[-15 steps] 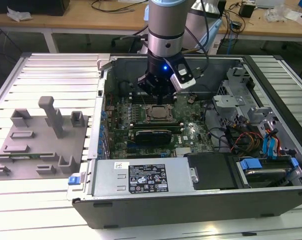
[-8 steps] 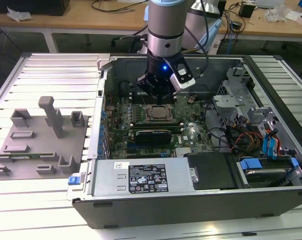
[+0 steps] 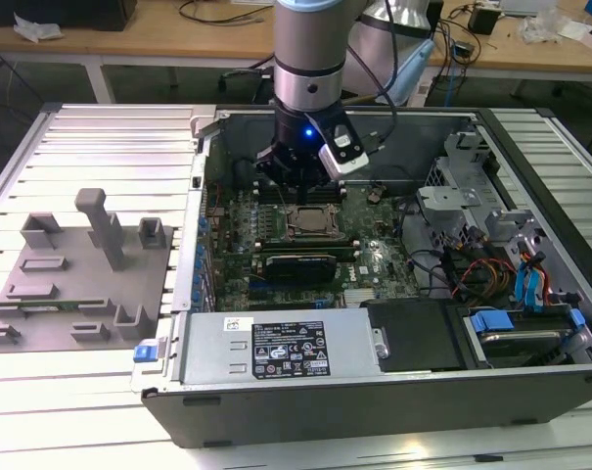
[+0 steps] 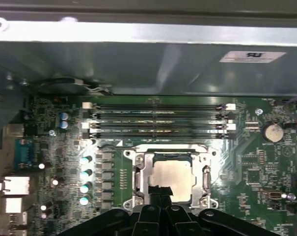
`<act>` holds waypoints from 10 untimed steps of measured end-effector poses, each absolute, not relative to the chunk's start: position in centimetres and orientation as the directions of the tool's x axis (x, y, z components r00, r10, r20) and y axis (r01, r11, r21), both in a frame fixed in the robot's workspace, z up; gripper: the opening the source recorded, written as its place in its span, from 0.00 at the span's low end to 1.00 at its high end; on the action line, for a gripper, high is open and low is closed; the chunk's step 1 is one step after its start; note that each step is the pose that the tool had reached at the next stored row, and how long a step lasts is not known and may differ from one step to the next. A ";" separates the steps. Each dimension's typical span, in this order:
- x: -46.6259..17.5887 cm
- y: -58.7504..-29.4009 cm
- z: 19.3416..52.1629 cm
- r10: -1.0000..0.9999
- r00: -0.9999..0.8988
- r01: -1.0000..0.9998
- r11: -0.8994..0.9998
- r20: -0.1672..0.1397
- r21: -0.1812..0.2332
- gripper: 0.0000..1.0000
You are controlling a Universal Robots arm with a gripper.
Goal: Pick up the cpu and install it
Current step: 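Install the first cpu locking lever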
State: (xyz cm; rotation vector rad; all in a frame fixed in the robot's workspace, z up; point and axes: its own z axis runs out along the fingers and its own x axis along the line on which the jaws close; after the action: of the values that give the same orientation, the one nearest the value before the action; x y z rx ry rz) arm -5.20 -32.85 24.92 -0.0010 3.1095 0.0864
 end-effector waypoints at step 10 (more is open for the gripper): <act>-6.5 -32.9 25.2 0.000 -1.000 -0.002 0.998 -0.031 0.056 0.11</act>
State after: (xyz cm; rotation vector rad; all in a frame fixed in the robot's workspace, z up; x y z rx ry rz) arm -6.46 -32.85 25.22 -0.0011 3.1096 0.0867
